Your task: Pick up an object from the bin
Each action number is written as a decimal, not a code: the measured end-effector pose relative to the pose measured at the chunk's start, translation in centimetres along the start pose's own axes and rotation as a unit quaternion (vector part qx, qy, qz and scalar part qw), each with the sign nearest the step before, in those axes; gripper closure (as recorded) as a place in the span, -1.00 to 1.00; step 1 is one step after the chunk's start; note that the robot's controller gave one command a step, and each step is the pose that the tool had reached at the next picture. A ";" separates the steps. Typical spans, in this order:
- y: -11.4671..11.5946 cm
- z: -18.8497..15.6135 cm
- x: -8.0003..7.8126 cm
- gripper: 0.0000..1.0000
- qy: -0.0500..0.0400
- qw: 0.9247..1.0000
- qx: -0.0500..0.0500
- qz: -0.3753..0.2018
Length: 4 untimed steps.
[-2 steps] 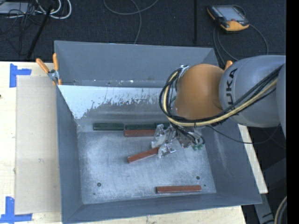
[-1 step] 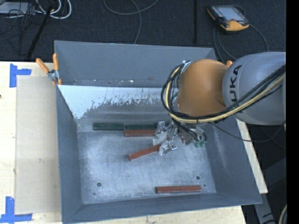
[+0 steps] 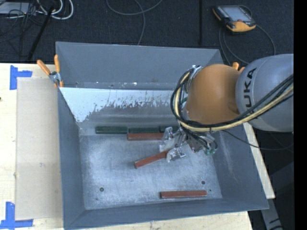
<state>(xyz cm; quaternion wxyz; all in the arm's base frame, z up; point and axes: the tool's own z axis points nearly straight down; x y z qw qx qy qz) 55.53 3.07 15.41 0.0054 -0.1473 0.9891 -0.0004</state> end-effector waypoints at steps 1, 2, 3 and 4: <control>0.4 -1.9 -1.1 1.00 0.007 0.996 -0.001 0.085; 1.4 0.3 -1.6 1.00 0.004 0.985 -0.001 0.173; 2.6 -3.5 -2.6 1.00 0.009 0.996 -0.001 0.084; 3.2 -9.6 -1.6 1.00 0.008 0.988 -0.001 0.152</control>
Offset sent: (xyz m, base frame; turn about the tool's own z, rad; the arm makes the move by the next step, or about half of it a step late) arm 0.0066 0.0375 -0.0822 -0.1965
